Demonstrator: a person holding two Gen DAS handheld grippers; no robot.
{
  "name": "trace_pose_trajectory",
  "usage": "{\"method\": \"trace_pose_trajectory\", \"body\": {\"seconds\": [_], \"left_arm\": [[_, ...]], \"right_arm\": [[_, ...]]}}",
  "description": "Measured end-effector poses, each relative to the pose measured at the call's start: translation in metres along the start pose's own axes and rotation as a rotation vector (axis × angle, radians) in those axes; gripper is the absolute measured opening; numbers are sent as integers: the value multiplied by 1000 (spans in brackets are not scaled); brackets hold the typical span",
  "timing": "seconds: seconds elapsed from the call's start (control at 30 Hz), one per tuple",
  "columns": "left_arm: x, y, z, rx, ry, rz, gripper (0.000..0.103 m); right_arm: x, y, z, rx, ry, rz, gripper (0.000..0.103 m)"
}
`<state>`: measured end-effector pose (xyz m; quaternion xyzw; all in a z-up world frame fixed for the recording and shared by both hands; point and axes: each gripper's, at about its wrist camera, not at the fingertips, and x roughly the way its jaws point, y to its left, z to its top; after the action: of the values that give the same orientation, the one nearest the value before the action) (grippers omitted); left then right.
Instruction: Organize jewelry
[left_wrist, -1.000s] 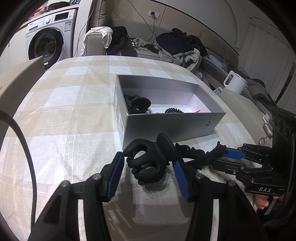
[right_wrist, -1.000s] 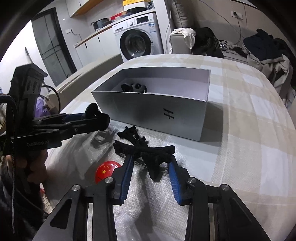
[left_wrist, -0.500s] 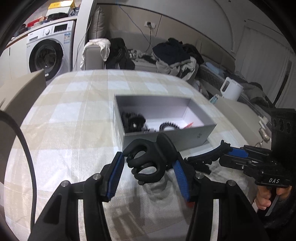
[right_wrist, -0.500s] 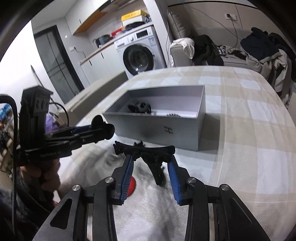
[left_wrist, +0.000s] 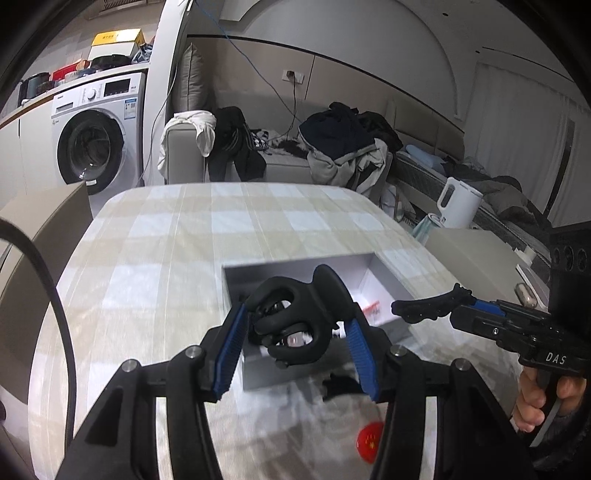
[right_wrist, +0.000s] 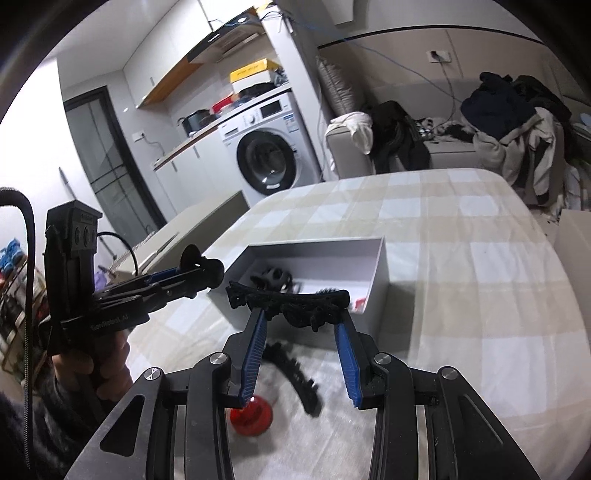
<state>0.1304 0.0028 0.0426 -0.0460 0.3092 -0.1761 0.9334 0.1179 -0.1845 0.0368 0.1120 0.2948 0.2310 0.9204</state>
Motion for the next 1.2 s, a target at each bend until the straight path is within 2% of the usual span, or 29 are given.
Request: {"method": "trace_pose_trajectory", "body": {"seconds": [0.27, 0.6, 0.87, 1.2], "left_arm": [[11, 1, 10, 1, -23, 23, 48], [31, -1, 8, 22, 9, 51, 48], [40, -9, 4, 81, 28, 81, 48], [44, -8, 3, 82, 48, 84, 48]], "right_arm": [[8, -10, 16, 45, -11, -44, 36], [36, -13, 21, 58, 28, -105, 36], [54, -4, 20, 10, 66, -149, 36], [60, -1, 19, -24, 75, -166, 36]]}}
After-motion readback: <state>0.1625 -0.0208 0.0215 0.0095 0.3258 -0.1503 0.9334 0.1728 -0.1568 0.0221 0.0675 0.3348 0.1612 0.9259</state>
